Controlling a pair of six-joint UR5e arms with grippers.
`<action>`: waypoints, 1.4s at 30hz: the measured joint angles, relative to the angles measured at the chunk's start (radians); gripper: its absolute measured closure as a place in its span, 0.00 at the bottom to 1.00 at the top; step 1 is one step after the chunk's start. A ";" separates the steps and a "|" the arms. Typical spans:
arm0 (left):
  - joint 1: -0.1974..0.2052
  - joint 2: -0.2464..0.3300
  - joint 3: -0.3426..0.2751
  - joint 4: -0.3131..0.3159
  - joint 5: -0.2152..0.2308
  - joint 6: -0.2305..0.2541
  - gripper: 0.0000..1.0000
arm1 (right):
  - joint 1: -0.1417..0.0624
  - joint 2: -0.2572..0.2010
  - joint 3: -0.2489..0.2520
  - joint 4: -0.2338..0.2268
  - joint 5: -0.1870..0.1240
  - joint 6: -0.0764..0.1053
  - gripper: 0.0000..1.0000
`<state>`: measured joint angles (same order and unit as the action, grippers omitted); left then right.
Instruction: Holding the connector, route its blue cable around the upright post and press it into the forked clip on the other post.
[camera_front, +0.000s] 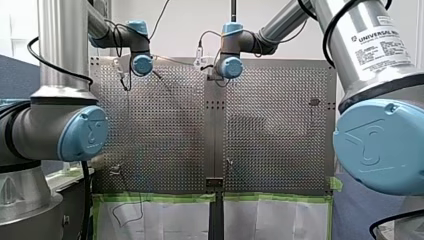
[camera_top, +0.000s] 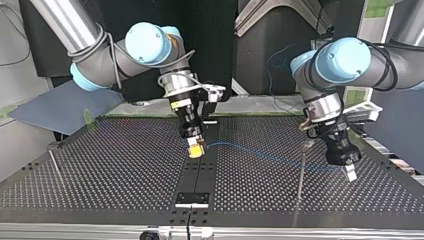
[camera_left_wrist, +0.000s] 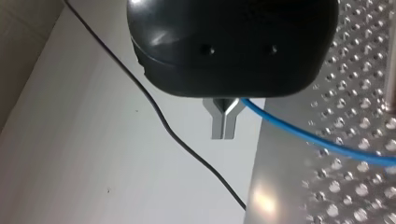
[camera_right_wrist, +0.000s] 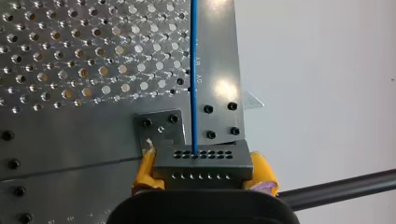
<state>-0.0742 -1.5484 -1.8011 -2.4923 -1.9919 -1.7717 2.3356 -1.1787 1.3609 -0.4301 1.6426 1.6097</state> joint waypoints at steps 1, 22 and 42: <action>0.008 -0.002 0.000 0.000 0.008 -0.006 1.00 | 0.000 0.004 -0.006 0.001 -0.001 -0.001 1.00; 0.129 -0.162 0.052 -0.012 0.205 -0.049 0.98 | -0.012 0.026 -0.039 0.002 -0.037 -0.002 1.00; 0.121 -0.228 0.053 -0.026 0.325 -0.096 0.91 | -0.030 0.117 -0.040 -0.007 -0.041 -0.001 1.00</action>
<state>0.0466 -1.7759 -1.7485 -2.5183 -1.6672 -1.8676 2.3059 -1.0615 1.3208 -0.4369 1.6016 1.6086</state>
